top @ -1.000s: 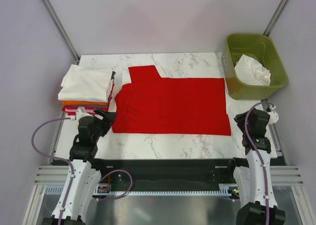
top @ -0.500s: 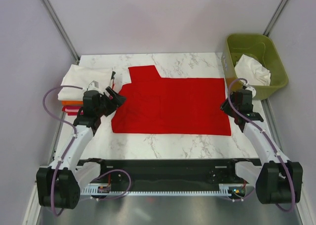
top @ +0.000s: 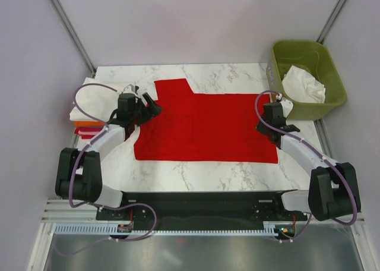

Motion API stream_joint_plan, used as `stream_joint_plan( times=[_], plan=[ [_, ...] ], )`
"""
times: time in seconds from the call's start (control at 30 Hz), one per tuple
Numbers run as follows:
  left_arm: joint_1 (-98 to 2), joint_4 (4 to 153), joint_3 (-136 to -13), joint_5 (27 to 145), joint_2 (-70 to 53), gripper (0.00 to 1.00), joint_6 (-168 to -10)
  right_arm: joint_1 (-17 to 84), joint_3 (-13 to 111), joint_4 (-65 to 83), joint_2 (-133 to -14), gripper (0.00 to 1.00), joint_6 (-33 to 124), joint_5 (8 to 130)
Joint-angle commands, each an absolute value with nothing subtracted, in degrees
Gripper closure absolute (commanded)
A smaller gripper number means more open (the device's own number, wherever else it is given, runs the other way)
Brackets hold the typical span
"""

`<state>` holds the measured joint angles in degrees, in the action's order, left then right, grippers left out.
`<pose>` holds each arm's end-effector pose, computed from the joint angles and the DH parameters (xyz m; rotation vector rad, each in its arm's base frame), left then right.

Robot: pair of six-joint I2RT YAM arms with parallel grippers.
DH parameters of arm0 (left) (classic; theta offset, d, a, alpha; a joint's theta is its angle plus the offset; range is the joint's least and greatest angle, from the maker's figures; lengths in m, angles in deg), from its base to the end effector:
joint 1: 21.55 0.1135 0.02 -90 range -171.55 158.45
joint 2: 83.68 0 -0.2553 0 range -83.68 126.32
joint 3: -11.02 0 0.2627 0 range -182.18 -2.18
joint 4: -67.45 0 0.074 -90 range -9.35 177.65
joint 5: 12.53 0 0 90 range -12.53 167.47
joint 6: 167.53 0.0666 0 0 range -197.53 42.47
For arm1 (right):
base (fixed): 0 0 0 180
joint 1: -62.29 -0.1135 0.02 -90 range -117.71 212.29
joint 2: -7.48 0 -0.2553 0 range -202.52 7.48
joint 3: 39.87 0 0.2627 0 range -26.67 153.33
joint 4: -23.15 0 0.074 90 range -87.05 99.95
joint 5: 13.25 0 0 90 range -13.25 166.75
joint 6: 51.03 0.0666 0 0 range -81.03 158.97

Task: Fold and stack the t-shirts
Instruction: Fold the tshirt

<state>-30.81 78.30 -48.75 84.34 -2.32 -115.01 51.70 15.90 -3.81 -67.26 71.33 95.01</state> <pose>0.3384 -0.0632 0.1941 -0.4644 2.1441 -0.5986 0.2955 0.0340 0.1758 0.5855 2.2467 -0.0032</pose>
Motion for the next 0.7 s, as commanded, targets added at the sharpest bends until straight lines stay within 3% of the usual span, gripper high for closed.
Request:
stream_joint_plan(
  times=[0.0,0.23,0.4,0.67],
  plan=[
    [-31.04,73.97,-53.23,82.48,2.6,0.12,-111.81,51.74,15.7,-2.35,-67.23,0.48,72.81,101.8],
    [-31.04,74.32,-56.32,84.41,9.91,0.16,-110.67,48.06,17.01,5.19,-70.21,0.5,68.16,89.0],
    [-31.04,74.76,-59.48,84.67,13.79,0.21,-109.61,44.37,22.45,12.58,-79.17,0.51,70.6,74.84],
    [-31.13,76.6,-64.58,84.85,20.02,0.27,-109.17,38.3,36.16,17.59,-96.13,0.52,75.61,66.48]
  ],
)
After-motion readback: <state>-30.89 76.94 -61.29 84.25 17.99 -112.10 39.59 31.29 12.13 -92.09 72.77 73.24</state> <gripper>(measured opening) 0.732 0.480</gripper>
